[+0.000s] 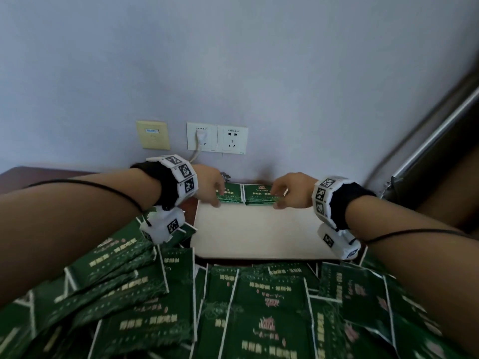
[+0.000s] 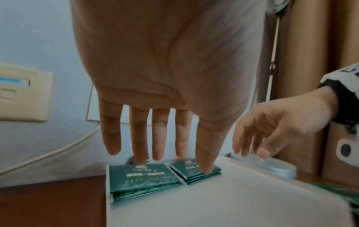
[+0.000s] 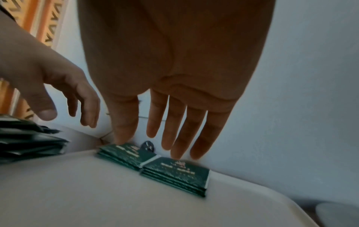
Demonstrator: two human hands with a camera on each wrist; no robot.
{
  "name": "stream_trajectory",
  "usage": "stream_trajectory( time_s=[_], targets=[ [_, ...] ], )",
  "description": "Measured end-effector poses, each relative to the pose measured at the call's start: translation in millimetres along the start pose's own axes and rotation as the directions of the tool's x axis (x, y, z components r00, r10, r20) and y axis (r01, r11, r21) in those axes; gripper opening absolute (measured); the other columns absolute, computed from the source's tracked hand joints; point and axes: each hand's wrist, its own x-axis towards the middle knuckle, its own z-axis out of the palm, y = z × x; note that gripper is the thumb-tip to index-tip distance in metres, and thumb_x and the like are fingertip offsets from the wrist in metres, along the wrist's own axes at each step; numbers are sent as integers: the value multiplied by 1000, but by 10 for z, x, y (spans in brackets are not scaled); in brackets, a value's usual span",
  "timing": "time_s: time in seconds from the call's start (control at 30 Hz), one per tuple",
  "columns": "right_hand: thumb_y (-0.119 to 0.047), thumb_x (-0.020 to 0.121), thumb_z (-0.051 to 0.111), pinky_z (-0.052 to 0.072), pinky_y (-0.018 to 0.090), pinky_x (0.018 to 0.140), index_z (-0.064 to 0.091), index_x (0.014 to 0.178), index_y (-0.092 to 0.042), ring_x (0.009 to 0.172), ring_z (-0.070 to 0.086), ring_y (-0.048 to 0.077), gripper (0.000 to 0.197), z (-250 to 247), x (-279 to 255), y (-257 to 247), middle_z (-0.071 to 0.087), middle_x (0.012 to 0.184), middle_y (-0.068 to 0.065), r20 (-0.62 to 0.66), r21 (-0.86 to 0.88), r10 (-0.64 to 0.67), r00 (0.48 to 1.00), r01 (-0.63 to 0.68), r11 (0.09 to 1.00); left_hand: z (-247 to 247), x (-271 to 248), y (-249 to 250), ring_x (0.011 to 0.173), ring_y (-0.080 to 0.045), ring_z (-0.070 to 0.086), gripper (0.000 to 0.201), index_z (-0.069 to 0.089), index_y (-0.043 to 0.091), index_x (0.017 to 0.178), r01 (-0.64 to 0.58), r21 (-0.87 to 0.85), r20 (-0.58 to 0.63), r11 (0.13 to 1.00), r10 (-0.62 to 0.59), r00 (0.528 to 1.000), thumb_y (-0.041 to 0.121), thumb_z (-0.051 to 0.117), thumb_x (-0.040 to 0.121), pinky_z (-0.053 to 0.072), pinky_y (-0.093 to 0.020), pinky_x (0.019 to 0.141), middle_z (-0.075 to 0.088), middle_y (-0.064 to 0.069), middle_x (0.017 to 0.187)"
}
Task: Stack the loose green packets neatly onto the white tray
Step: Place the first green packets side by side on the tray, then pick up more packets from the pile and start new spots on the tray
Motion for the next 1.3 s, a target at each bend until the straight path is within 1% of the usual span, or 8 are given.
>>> stream_trajectory(
  time_s=[0.1, 0.27, 0.43, 0.67, 0.77, 0.93, 1.07, 1.3],
  targets=[
    [-39, 84, 75, 45, 28, 90, 68, 116, -27, 103, 62, 14, 35, -61, -414, -149, 69, 112, -8, 29, 37, -27, 999, 26, 999, -68, -421, 170, 114, -16, 57, 45, 63, 18, 129, -18, -23, 3, 1000, 18, 1000, 40, 68, 90, 42, -27, 96, 61, 3, 127],
    [-45, 82, 75, 47, 28, 92, 65, 104, -35, 98, 63, 9, 26, 16, -1191, -349, 68, 102, -16, 33, 86, -53, 998, 50, 995, 138, -1167, 461, 89, -10, 52, 47, 64, 24, 123, -32, -24, 50, 999, 33, 998, 51, 70, 85, 41, -27, 82, 52, 21, 87],
    [-46, 81, 76, 49, 27, 88, 66, 106, -33, 94, 63, 9, 30, 263, -1881, -360, 69, 101, -14, 75, 58, 2, 997, -6, 998, 586, -1709, 803, 104, -12, 59, 59, 59, 27, 131, -95, -95, 123, 991, 106, 987, 57, 71, 82, 48, -34, 97, 64, 7, 122],
    [-52, 69, 83, 52, 27, 88, 66, 101, -33, 93, 63, 7, 41, 657, -2549, -24, 66, 100, -11, -56, 220, 171, 984, -154, 963, 922, -1788, 1130, 124, -17, 49, 76, 40, 33, 145, -142, -253, 21, 957, 153, 988, 59, 70, 81, 41, -36, 107, 46, 2, 143],
    [-52, 66, 85, 49, 26, 92, 67, 113, -29, 98, 62, 8, 55, 840, -2657, 84, 65, 109, -10, -91, 282, 232, 969, -198, 939, 1008, -1677, 1182, 134, -21, 42, 91, 27, 34, 153, -101, -257, 48, 961, 117, 992, 62, 71, 79, 37, -39, 112, 36, 1, 153],
    [-66, 60, 78, 48, 29, 96, 60, 120, -31, 103, 59, 11, 72, 990, -2641, 279, 59, 119, -3, -211, 367, 317, 924, -226, 902, 1112, -1559, 1142, 143, -21, 32, 93, 29, 35, 153, -98, -261, 88, 960, 124, 988, 66, 70, 76, 29, -40, 116, 29, 4, 160],
    [-46, 75, 81, 46, 27, 91, 60, 120, -28, 103, 59, 11, 53, 1027, -2652, 349, 61, 116, -6, -203, 500, 411, 889, -267, 824, 1163, -1488, 1047, 130, -15, 47, 83, 47, 30, 144, -115, -368, 33, 923, 137, 990, 61, 77, 73, 38, -32, 107, 46, 7, 147],
    [-39, 76, 82, 48, 27, 87, 68, 108, -30, 94, 61, 6, 36, 1032, -2650, 288, 64, 100, -15, -237, 571, 407, 882, -213, 793, 1168, -1383, 924, 101, -7, 60, 27, 71, 28, 100, -129, -531, -90, 838, 96, 991, 40, 80, 78, 45, -29, 92, 65, 10, 108]
  ],
)
